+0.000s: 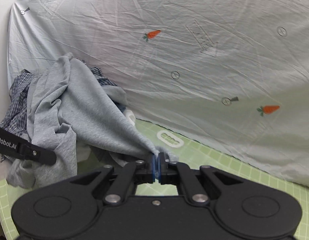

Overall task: Fold clothes
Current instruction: 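Pull the grey sweatpants onto the open mat and release both grippers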

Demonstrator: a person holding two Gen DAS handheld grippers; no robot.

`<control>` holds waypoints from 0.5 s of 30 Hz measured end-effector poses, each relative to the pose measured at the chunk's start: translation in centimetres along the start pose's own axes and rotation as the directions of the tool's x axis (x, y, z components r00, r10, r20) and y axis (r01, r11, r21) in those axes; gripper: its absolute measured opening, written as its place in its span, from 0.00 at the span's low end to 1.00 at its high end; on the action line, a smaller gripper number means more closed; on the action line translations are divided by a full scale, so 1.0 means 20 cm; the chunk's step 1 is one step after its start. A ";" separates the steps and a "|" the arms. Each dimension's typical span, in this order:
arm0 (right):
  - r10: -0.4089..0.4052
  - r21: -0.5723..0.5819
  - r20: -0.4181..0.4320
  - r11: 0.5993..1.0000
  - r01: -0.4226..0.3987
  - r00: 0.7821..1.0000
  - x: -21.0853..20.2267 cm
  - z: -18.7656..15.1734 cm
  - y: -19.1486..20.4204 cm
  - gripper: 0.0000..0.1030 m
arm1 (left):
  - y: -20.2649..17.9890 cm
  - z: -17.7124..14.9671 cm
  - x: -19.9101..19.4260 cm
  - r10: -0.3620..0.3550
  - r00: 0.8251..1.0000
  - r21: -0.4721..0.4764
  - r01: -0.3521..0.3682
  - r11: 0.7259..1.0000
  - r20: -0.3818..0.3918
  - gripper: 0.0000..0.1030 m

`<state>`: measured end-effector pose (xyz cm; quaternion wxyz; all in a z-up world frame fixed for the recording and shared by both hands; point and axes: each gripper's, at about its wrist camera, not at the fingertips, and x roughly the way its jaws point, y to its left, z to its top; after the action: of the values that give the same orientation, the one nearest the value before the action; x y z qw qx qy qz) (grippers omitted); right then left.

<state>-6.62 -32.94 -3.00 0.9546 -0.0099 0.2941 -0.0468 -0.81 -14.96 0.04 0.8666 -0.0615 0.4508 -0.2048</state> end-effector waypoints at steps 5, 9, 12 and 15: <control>-0.176 0.054 -0.098 0.982 0.182 0.979 -0.31 -0.31 -0.53 0.02 | -0.55 -0.39 0.16 -0.139 0.981 0.076 0.150 0.986 -0.132 0.04; -0.298 0.154 -0.178 0.933 0.326 0.938 -0.54 -0.54 -0.95 0.02 | -0.91 -0.63 0.29 -0.170 0.959 0.128 0.202 0.971 -0.225 0.09; -0.342 0.188 -0.226 0.903 0.385 0.912 -0.66 -0.67 -1.15 0.03 | -1.01 -0.73 0.28 -0.155 0.960 0.120 0.186 0.975 -0.232 0.12; -0.340 0.219 -0.271 0.889 0.401 0.901 -0.74 -0.77 -1.28 0.06 | -1.02 -0.77 0.26 -0.127 0.968 0.075 0.147 0.986 -0.218 0.22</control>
<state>-29.50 -56.84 -6.19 0.8806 0.0691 0.3838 -0.2694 -16.64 -34.39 -6.99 0.7992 -0.0311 0.5257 -0.2898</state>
